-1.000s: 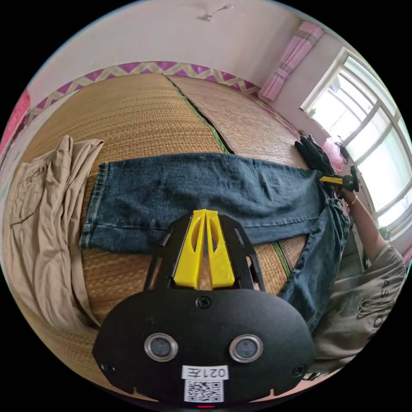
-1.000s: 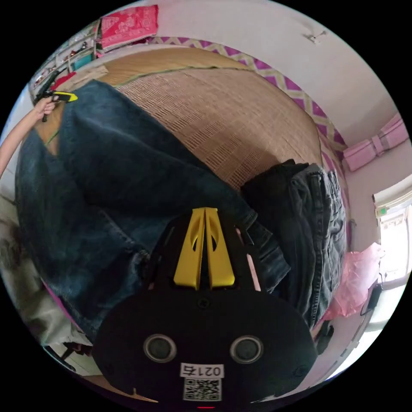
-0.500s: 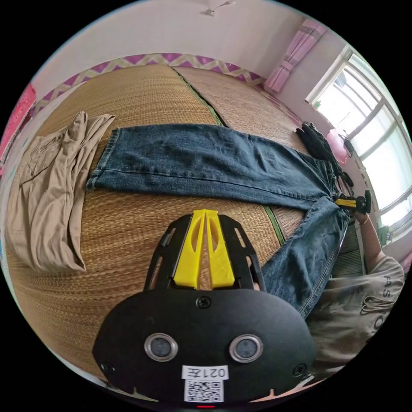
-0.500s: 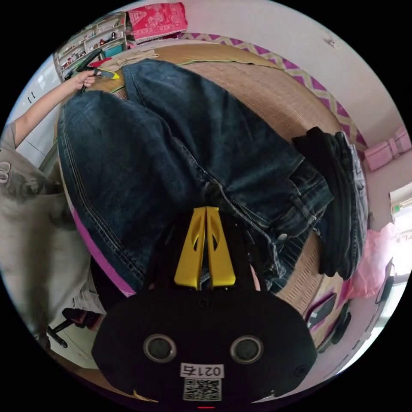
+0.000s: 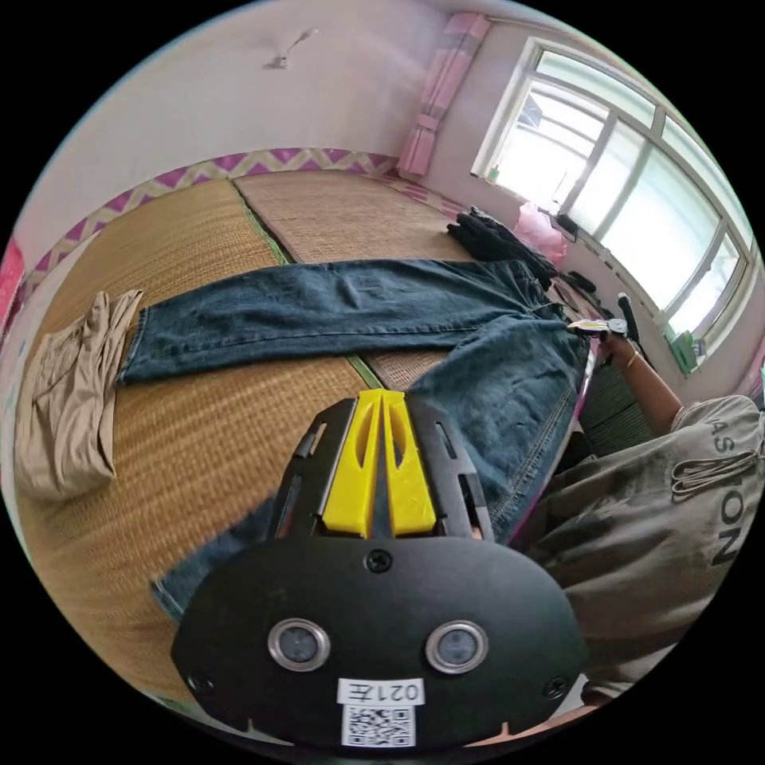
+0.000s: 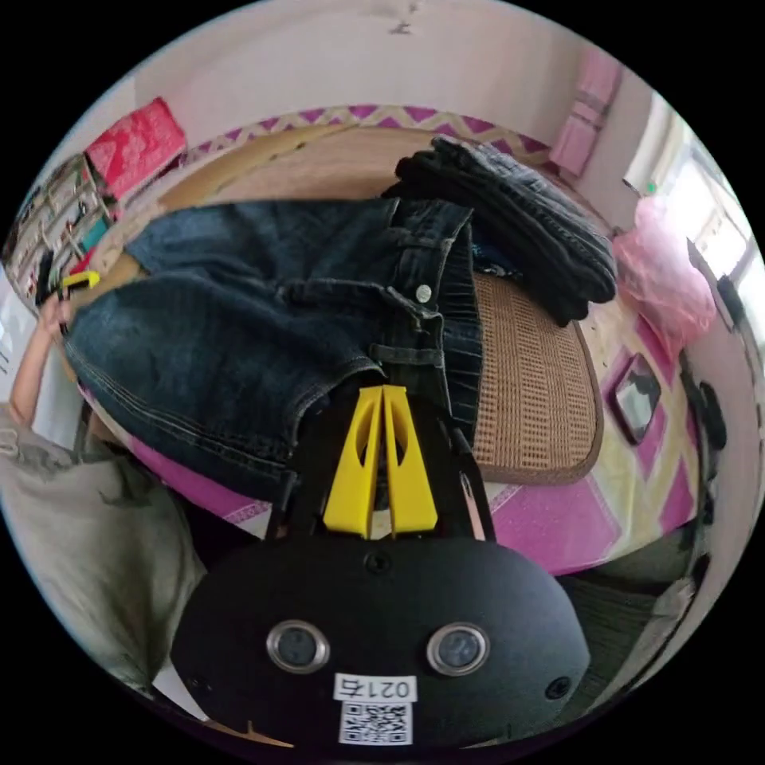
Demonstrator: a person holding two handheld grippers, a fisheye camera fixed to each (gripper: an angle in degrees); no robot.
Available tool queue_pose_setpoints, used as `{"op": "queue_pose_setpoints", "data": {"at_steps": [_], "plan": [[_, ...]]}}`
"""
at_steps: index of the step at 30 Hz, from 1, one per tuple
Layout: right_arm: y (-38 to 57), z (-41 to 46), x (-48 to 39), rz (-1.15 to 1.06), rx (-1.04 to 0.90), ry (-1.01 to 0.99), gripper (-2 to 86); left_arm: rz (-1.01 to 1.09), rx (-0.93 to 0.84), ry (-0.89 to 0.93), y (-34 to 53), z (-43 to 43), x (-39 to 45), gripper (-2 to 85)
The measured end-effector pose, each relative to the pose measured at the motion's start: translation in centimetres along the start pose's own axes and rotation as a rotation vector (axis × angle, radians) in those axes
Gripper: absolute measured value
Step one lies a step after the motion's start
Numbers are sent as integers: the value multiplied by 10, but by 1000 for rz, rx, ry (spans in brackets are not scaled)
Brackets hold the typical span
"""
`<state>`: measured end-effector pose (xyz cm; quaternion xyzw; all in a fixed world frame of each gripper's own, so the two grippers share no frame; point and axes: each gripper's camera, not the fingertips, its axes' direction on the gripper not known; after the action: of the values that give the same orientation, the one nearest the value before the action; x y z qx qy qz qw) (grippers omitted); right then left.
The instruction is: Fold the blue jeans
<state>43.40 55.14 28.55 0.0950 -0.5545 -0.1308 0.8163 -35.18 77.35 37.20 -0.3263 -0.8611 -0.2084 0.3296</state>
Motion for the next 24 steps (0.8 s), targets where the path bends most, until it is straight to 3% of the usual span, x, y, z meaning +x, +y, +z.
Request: {"op": "queue_pose_setpoints", "data": {"at_steps": [3,7,12,17,24], "plan": [[72,-51,42,188,200,-135,4,-113,104,9,76,-51,14,-7],[171,-75,86,456,279,-211,50,-339,226,82,201,-105,14,23],[305,-47,147,798,318,-456,85,-652,338,120,348,-122,-9,81],[357,-11,177,880,308,-587,87,-886,472,134,462,-120,-23,67],[401,13,207,889,314,-636,21,-939,503,168,514,-125,-33,74]]}}
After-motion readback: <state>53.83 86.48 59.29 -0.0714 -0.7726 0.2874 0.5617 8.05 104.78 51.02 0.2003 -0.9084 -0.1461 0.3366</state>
